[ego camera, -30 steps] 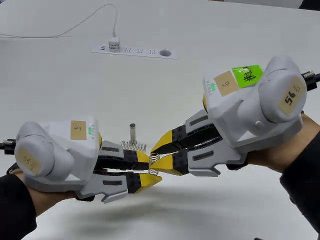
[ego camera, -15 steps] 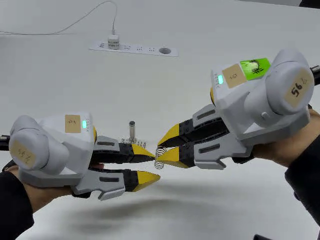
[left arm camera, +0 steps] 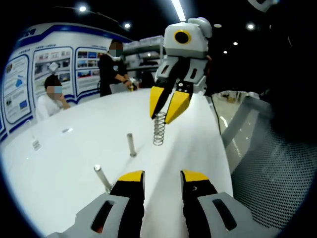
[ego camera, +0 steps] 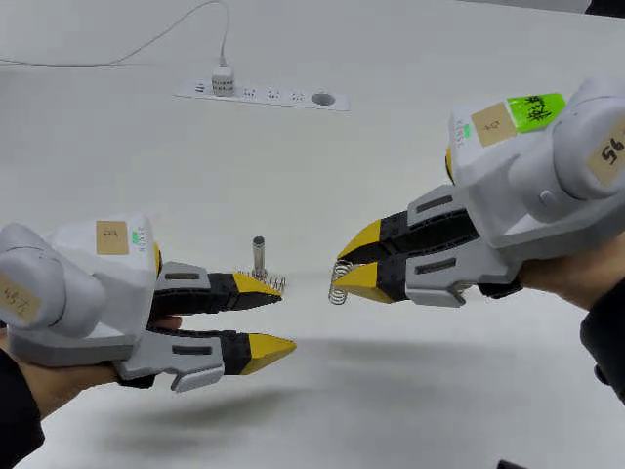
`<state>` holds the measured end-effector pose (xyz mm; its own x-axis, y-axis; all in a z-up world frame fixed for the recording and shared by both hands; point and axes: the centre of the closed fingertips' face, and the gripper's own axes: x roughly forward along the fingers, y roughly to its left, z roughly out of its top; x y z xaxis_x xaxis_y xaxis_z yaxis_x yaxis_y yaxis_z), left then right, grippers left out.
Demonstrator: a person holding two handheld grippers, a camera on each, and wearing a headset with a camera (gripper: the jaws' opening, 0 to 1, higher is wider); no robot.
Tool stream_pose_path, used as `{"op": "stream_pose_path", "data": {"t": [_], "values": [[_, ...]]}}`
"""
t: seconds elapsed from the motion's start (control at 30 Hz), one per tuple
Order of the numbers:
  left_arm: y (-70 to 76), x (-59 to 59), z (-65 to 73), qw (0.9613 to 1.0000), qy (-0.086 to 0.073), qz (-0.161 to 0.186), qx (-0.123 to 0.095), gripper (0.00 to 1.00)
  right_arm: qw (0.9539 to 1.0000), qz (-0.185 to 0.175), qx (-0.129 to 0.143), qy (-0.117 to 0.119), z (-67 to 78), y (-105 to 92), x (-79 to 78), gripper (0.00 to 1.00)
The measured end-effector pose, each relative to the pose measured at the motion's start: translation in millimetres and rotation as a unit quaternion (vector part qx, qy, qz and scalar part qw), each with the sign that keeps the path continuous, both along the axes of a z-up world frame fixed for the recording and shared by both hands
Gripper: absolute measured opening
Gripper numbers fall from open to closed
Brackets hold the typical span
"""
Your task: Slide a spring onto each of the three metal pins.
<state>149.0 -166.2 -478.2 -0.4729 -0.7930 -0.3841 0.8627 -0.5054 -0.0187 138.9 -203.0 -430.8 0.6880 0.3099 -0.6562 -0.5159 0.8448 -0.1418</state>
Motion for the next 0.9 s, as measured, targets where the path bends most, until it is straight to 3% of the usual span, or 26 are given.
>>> {"op": "stream_pose_path", "data": {"t": [0.13,0.63,0.9], "values": [[0.6,3.9,0.9,0.9998,0.011,0.014,0.000,0.31,0.9997,-0.023,-0.006,-0.007,4.7,-13.9,1.5,0.12],[4.6,8.0,-3.0,0.9993,0.019,0.030,0.007,0.36,0.9945,-0.102,-0.013,-0.019,6.3,-55.7,14.1,0.12],[5.6,8.6,-3.5,0.9992,0.022,0.032,0.009,0.38,0.9914,-0.129,0.001,-0.022,1.5,-68.6,21.9,0.12]]}}
